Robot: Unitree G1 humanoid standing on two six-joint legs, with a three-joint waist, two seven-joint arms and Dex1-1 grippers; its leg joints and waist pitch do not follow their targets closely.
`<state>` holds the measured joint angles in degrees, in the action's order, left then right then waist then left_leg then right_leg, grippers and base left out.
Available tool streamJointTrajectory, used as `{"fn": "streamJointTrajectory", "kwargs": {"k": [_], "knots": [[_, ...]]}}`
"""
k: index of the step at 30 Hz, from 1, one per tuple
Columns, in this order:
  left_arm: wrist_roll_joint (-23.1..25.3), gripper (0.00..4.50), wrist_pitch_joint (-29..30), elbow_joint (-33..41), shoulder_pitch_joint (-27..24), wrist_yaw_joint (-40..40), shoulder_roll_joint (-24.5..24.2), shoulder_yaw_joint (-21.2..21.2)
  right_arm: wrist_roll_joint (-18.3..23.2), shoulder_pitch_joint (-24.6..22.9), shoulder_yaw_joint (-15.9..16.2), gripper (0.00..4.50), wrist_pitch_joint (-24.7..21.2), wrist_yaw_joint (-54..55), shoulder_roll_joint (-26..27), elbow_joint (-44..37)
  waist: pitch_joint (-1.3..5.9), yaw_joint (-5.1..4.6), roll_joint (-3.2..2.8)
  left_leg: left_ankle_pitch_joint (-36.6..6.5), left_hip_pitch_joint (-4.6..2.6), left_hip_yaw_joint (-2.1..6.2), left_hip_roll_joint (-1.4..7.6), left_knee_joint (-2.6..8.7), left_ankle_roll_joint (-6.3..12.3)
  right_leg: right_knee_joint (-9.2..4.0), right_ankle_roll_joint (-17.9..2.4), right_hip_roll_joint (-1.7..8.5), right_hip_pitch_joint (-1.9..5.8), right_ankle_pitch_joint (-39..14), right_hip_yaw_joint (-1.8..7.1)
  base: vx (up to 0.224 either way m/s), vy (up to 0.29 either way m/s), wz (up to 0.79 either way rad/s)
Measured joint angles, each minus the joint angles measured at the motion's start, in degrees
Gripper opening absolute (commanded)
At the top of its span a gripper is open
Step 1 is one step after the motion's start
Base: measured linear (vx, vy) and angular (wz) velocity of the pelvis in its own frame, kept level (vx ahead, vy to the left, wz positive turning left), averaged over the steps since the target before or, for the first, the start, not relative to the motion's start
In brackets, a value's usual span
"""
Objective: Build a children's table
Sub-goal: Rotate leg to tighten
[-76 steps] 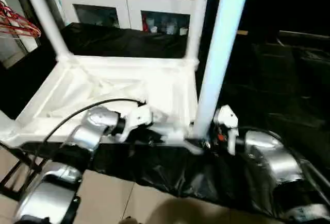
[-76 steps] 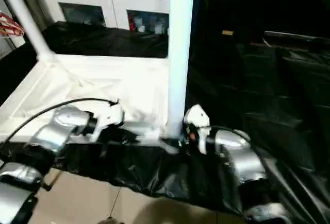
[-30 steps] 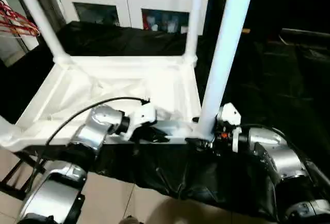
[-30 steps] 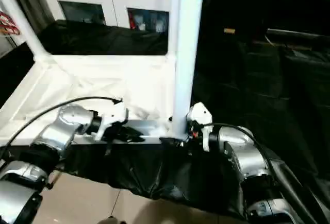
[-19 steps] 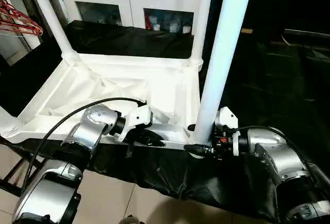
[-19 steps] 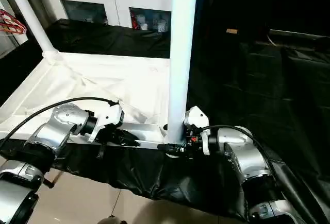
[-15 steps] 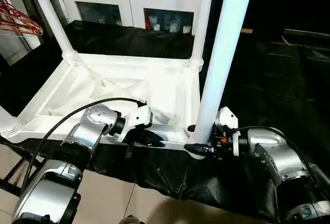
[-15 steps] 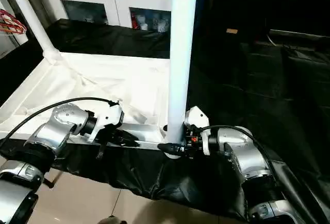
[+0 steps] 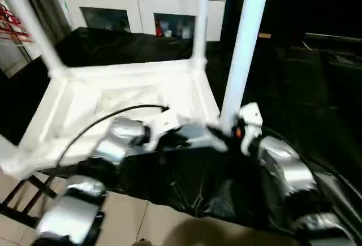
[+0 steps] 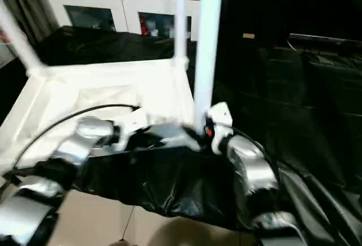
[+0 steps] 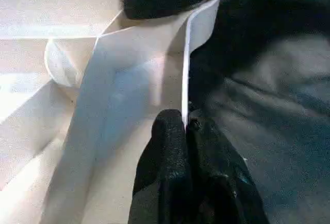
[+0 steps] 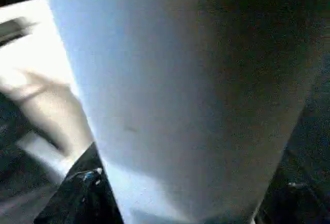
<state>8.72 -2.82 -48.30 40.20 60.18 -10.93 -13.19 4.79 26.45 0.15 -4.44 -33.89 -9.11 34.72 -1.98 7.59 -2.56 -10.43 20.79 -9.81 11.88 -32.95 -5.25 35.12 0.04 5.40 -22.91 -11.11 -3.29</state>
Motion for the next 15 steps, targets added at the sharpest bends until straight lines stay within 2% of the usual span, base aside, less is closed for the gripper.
{"fn": "streamJointTrajectory", "kwargs": {"k": [5, 11, 13, 15], "knots": [[1.09, 0.0, 2.71, -1.01, 0.83, -9.3, 5.05, 0.65, -1.31, 4.82, -3.82, 2.59, 0.41, 15.37, 3.8, 6.13, 0.22, -0.39, -0.34, 0.01, 0.07, 0.0, -0.01, 0.0, -0.01, -0.13, 0.09, 0.0, -0.01, -0.05, 0.0, 0.0, 0.0, 0.0], [1.59, 0.0, 2.9, -0.93, 0.83, -11.45, 5.76, 0.61, -2.07, 6.72, -4.36, 2.59, 3.14, 19.22, 4.89, 9.82, 0.36, -0.65, -0.54, 0.0, 0.18, 0.0, -0.01, -0.02, 0.0, -0.17, 0.23, 0.0, -0.01, -0.14, -0.02, 0.0, 0.0, 0.0], [1.68, 0.0, 2.85, -0.8, 0.75, -11.46, 5.74, 0.58, -2.06, 6.73, -4.4, 3.28, 3.94, 19.07, 4.89, 10.32, 0.36, -0.73, -0.54, 0.0, 0.18, 0.01, -0.01, -0.02, 0.0, -0.17, 0.23, 0.0, -0.01, -0.14, -0.03, 0.0, 0.0, 0.0], [1.66, 0.0, 2.51, -0.18, 0.32, -11.14, 5.16, 0.52, -2.01, 6.53, -4.43, 3.31, 4.2, 17.09, 4.88, 10.12, 0.34, -1.01, -0.5, 0.0, 0.19, 0.01, 0.0, -0.02, 0.0, -0.17, 0.23, -0.01, -0.02, -0.14, -0.03, 0.0, 0.0, 0.0]]}}
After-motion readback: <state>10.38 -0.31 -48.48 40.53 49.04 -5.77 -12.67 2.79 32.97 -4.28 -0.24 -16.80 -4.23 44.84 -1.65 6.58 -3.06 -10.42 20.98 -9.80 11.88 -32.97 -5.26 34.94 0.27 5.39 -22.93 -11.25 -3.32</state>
